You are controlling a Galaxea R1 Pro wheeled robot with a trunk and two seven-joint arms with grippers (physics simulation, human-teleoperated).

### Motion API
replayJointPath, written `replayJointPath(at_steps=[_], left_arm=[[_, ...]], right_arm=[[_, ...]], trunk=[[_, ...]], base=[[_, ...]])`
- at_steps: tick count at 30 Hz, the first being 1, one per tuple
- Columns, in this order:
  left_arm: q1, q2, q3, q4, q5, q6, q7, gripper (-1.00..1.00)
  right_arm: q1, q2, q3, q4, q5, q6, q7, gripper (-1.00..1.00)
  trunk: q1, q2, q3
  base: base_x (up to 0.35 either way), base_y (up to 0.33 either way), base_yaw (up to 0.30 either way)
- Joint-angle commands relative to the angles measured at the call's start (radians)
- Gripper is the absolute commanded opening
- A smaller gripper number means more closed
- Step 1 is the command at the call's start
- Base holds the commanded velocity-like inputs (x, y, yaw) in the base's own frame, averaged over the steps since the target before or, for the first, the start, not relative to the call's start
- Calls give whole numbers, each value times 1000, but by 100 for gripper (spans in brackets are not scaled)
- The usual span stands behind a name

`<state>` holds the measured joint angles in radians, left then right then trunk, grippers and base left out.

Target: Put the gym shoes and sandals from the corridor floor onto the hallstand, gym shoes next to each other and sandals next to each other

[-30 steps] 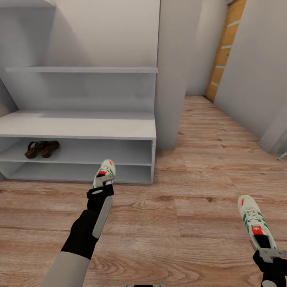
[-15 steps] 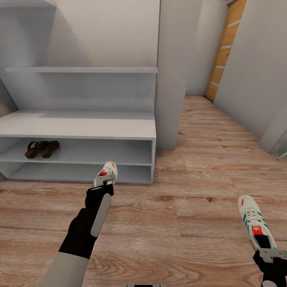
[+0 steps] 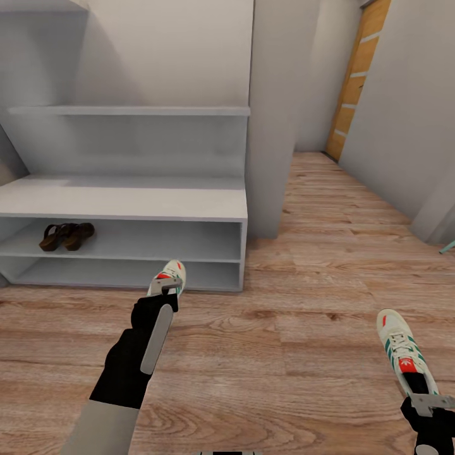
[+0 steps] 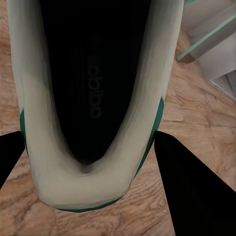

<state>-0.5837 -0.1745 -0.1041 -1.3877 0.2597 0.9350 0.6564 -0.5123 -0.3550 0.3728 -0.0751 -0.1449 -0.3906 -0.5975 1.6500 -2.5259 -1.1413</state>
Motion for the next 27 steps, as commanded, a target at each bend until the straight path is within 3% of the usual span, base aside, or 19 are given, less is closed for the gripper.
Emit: replayJointPath(at_steps=[1,27], left_arm=[[0,0,0,-1,0,1,0,-100],[0,0,-7,-59,1,4,0,-100]], right_arm=[[0,0,0,0,-1,-1,-1,-100],[0,0,0,0,-1,-1,1,-100]], trunk=[[0,0,0],[0,0,0]], base=[[0,0,0],[22,0,0]])
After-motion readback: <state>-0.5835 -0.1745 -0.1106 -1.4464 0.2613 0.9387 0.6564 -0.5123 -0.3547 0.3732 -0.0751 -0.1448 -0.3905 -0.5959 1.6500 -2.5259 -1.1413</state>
